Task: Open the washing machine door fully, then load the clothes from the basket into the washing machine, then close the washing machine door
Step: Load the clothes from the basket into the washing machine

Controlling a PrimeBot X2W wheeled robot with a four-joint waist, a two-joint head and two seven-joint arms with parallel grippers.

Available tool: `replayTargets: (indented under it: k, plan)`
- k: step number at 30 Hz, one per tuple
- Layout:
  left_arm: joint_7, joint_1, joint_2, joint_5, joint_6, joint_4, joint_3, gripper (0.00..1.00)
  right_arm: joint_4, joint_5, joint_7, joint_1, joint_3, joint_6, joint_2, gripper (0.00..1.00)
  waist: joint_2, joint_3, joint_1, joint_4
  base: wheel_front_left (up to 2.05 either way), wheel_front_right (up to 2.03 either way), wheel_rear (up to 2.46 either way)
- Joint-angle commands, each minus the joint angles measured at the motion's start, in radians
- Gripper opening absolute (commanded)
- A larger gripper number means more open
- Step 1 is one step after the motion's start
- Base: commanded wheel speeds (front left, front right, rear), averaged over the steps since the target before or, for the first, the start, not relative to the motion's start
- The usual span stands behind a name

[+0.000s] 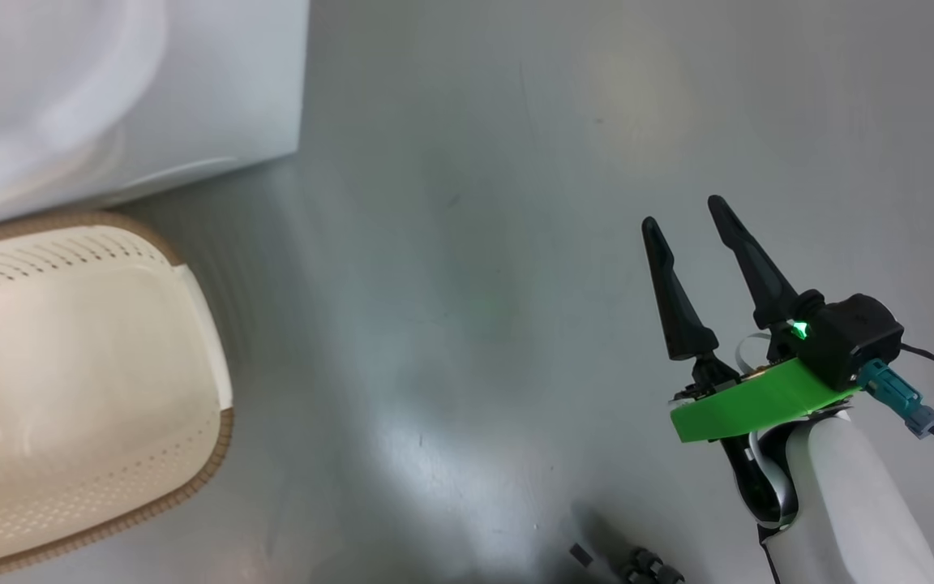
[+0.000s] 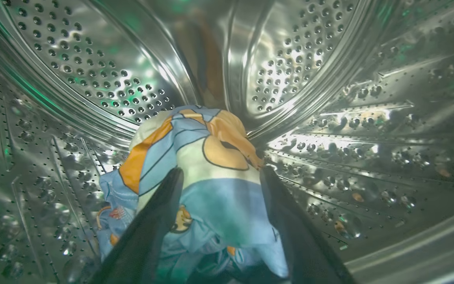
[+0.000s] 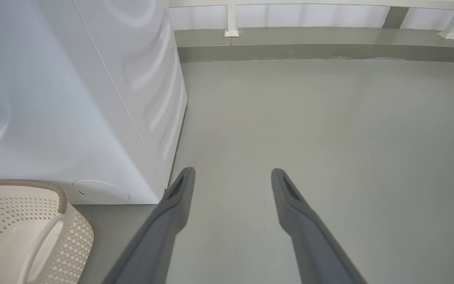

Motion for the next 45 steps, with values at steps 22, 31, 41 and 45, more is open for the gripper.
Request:
replayTargets:
  k: [22,31,41,45]
  plan:
    - [-0.005,0.481,-0.109,-0.016,-0.003,-0.251,0.091,1.0,0.045,-0.083,-0.005,0.111,-0.015,0.002,-0.004,1.0,-0.0001,-0.336,0.0,0.132,0.0,0.0,0.0]
    - [-0.005,0.708,-0.173,0.022,-0.003,-0.415,0.156,1.0,0.074,-0.104,-0.005,0.167,-0.018,0.002,-0.004,1.0,-0.0001,-0.475,0.0,0.182,0.0,0.0,0.0]
    - [-0.005,0.966,-0.262,0.067,0.021,-0.595,0.221,1.0,0.08,-0.112,-0.005,0.221,-0.035,0.002,-0.004,1.0,-0.0001,-0.593,0.0,0.228,0.0,0.0,0.0]
    - [-0.005,1.066,-0.303,0.086,0.034,-0.656,0.232,1.0,0.087,-0.115,-0.005,0.243,-0.031,0.002,-0.004,1.0,-0.0001,-0.632,0.0,0.246,0.0,0.0,0.0]
